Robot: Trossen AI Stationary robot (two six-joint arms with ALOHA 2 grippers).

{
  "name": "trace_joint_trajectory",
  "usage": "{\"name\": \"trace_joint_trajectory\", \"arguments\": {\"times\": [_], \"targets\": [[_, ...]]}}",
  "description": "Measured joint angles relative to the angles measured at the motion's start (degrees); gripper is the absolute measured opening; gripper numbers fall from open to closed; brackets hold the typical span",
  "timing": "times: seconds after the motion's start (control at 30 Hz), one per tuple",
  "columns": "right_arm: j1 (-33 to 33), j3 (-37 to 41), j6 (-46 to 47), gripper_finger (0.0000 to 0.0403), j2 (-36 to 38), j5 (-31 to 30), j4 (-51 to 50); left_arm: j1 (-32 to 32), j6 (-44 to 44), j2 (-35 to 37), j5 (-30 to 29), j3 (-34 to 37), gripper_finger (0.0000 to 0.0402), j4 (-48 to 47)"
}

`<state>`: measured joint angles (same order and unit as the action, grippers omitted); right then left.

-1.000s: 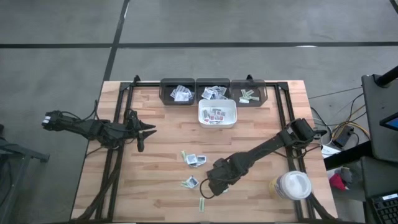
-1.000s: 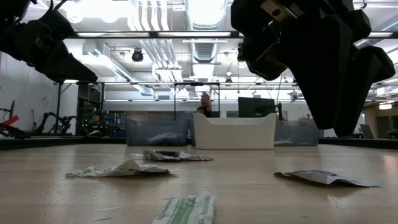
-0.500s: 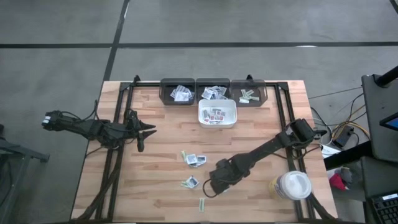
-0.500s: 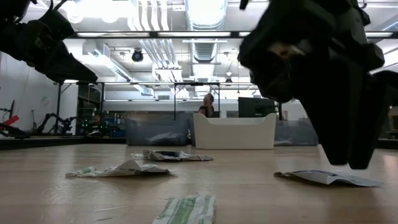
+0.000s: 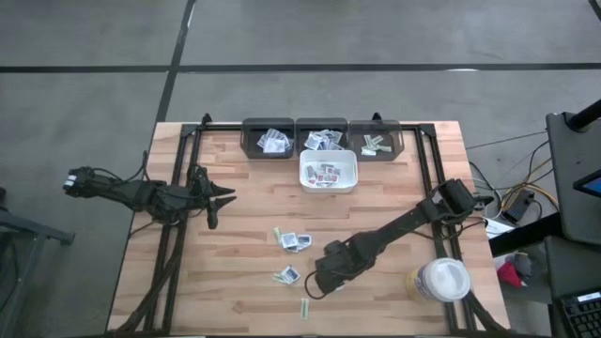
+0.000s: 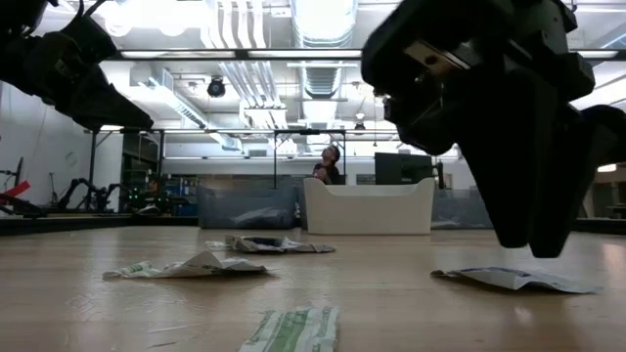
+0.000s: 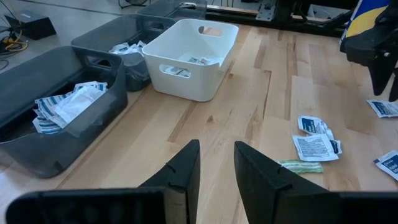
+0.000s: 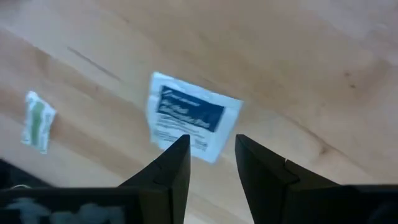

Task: Pick & Place First Aid Supplies
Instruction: Put the blue alcohol pad into the middle gray bin

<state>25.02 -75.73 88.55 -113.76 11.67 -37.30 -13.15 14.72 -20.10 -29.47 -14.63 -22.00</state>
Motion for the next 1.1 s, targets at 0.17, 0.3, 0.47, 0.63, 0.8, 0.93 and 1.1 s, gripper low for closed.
{"name": "trace_joint_trajectory", "arguments": {"times": [0.17, 0.3, 0.47, 0.63, 0.8, 0.93, 1.1], "targets": [[0.0, -0.43, 0.97, 0.0117, 0.0, -2.42, 0.06, -0.02, 0.0, 0.0, -0.02, 0.0, 0.0094, -0.13], [0.0, 0.12, 1.38, 0.0107, -0.56, -3.02, 0.09, 0.0, 0.0, -0.01, -0.02, 0.0, 0.0094, -0.44], [-0.07, -0.3, 1.43, 0.0097, -3.34, -1.73, 1.5, 0.0, 0.02, -0.09, -0.02, 0.0, 0.0094, -0.54], [-0.07, -3.01, 1.03, 0.0089, -6.05, -1.53, -1.55, -0.02, 0.02, -0.54, -0.02, 0.0, 0.0094, -0.79], [-0.07, -4.62, -0.71, 0.0065, -6.59, -1.55, -5.25, 0.0, 0.02, -0.67, -0.02, 0.0, 0.0094, -0.81], [-0.07, -4.72, -1.56, 0.0037, -6.62, -1.56, -5.96, -0.01, 0.02, -0.73, -0.02, 0.0, 0.0094, -0.82], [-0.07, -4.67, -1.57, 0.0011, -6.62, -1.58, -6.49, -0.02, 0.02, -0.74, -0.02, 0.0, 0.0094, -0.87]]}}
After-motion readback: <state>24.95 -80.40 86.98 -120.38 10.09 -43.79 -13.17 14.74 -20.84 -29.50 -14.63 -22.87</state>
